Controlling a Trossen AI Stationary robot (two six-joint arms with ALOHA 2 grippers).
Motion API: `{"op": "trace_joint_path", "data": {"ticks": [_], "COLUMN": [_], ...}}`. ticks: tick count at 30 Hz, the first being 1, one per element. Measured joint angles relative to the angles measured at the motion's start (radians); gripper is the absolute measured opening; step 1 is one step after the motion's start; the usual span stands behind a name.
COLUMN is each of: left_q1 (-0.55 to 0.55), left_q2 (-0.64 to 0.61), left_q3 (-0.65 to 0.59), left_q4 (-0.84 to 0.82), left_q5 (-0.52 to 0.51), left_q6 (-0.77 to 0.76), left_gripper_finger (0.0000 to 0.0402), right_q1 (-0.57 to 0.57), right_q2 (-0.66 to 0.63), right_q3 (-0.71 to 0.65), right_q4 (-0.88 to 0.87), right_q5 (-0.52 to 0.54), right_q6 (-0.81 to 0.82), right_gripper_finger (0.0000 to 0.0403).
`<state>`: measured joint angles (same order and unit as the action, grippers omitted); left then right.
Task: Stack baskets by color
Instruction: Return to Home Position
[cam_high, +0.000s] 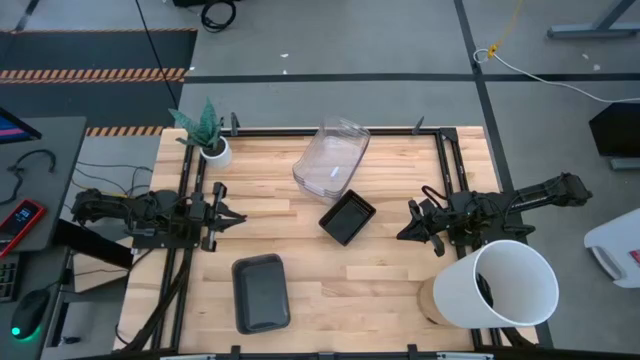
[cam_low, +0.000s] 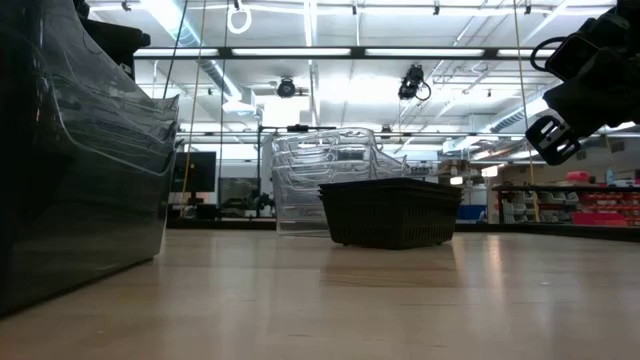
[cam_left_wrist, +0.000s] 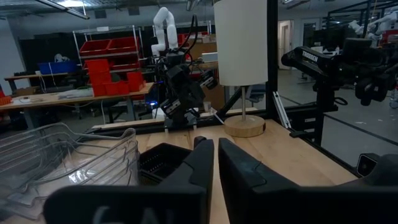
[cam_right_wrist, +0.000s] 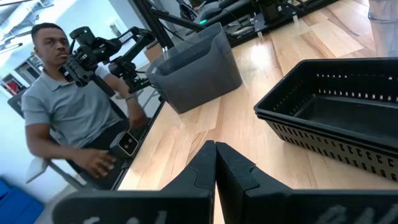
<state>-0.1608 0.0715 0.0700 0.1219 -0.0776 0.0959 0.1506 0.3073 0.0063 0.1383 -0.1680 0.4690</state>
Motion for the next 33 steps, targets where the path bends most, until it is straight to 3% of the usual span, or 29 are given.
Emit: {"op": "trace_joint_path", "data": {"ticks": [33], "left_q1": [0.000], "left_q2": [0.000], "left_q3": [0.000], "left_q4": [0.000], "left_q5": [0.000], "left_q6": [0.000], "left_gripper_finger": [0.0023], "right_q1": [0.000], "right_q2": [0.000], "right_q3": [0.000], "right_q4": [0.000], "right_q5": [0.000], "right_q6": [0.000], "right_gripper_finger": [0.0013]}}
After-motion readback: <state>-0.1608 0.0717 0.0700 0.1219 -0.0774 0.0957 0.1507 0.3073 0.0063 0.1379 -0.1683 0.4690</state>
